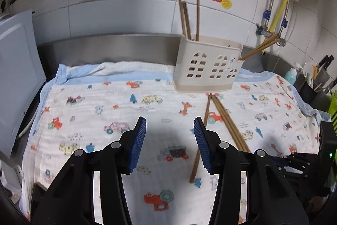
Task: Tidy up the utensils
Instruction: 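Close the right tool on a chopstick while the left tool grasps another chopstick, then lift the held chopsticks with both tools toward the cream caddy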
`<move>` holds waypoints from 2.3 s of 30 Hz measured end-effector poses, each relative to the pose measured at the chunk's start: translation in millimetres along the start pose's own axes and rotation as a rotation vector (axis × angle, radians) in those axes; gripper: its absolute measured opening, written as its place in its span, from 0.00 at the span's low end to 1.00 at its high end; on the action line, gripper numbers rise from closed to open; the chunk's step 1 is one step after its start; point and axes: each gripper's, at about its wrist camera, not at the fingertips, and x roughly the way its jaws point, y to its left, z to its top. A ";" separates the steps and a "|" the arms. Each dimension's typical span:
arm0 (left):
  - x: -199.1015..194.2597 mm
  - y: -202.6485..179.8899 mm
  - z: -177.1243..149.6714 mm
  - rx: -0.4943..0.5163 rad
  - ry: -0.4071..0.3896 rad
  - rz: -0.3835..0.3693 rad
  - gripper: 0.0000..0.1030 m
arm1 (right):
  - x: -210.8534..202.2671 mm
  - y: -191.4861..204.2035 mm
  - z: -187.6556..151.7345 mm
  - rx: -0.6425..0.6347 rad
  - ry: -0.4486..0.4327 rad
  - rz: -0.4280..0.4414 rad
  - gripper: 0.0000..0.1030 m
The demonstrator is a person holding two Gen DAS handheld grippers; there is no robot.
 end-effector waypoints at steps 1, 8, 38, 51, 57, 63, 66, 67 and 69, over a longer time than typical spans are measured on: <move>0.3 1.8 -2.2 -0.007 0.003 -0.001 0.46 | 2.0 -0.2 0.9 0.004 0.003 0.000 0.13; 1.6 8.3 -12.7 -0.028 0.020 -0.003 0.46 | 15.4 2.0 8.5 0.005 0.022 -0.005 0.09; 8.4 -7.1 -32.9 -0.053 0.080 -0.057 0.46 | 30.6 -10.8 16.1 0.015 0.038 -0.060 0.07; 32.1 -71.9 -59.9 -0.080 0.181 -0.145 0.44 | 14.2 -32.6 4.3 0.038 0.007 -0.028 0.07; 49.2 -101.0 -64.7 -0.093 0.213 -0.150 0.30 | 9.0 -38.6 -1.2 0.042 -0.002 -0.004 0.06; 64.1 -113.7 -65.1 -0.115 0.246 -0.154 0.28 | 4.5 -47.7 -6.4 0.046 -0.011 0.007 0.06; 68.5 -118.9 -63.5 -0.108 0.247 -0.140 0.27 | 2.0 -54.6 -8.6 0.054 -0.013 0.022 0.06; 70.9 -120.9 -62.9 -0.109 0.249 -0.134 0.26 | 1.6 -56.2 -9.4 0.056 -0.013 0.026 0.06; 76.8 -124.4 -62.4 -0.111 0.256 -0.117 0.25 | 1.0 -57.2 -9.9 0.056 -0.014 0.033 0.06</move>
